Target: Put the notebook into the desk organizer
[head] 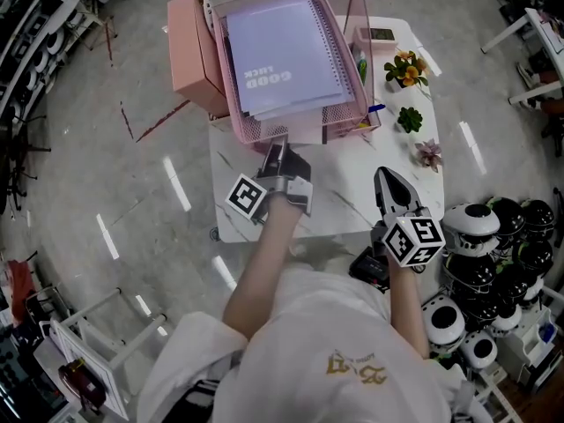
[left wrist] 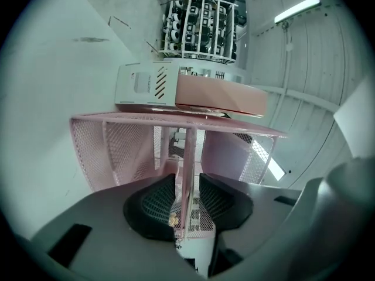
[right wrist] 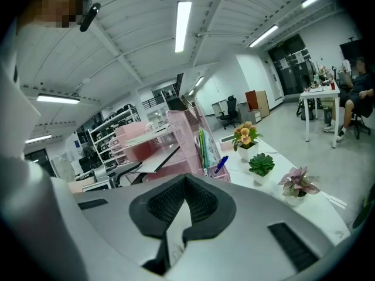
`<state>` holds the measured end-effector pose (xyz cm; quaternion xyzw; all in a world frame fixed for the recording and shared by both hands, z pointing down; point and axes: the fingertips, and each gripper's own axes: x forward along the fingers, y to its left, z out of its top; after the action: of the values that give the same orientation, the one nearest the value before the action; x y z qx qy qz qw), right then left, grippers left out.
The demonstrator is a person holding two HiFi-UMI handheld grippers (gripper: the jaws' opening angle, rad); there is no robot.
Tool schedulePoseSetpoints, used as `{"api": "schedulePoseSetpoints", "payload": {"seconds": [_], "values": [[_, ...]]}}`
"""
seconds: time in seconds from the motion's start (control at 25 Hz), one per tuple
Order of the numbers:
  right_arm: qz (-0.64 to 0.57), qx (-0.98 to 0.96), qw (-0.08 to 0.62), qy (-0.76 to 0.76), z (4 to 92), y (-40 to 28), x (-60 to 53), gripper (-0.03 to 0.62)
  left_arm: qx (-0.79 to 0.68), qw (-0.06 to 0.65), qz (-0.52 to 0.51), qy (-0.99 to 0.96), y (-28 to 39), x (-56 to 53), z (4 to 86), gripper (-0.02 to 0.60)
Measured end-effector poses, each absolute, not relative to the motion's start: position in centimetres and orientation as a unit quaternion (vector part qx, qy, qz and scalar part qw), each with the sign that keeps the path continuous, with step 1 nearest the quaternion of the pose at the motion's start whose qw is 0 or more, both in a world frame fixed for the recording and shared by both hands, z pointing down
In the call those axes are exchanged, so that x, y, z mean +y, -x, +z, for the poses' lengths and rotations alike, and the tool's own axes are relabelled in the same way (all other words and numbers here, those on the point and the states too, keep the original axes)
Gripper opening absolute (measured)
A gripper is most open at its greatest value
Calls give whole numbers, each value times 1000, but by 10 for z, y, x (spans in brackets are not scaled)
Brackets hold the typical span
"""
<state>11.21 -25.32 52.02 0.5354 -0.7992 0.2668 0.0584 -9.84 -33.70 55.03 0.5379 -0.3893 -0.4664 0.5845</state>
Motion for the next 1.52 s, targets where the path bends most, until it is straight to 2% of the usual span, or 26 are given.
{"api": "schedulePoseSetpoints", "payload": {"seconds": [0.48, 0.68, 0.72, 0.84, 1.2, 1.52], "values": [[247, -800, 39, -545, 494, -110, -219, 12, -390, 586, -419, -574, 96, -291, 543, 146], [239, -803, 27, -545, 484, -103, -203, 12, -398, 575, -331, -633, 85, -266, 540, 144], [237, -804, 24, -544, 481, -101, -198, 12, -394, 569, -316, -649, 82, -259, 537, 123], [230, -807, 17, -544, 474, -96, -185, 12, -386, 537, -263, -703, 73, -240, 523, 23], [214, -809, -1, -547, 458, -85, -153, 12, -437, 330, -108, -830, 76, -205, 475, 18], [212, -806, -7, -553, 456, -87, -144, 12, -436, 312, -93, -839, 76, -194, 471, 18]]}}
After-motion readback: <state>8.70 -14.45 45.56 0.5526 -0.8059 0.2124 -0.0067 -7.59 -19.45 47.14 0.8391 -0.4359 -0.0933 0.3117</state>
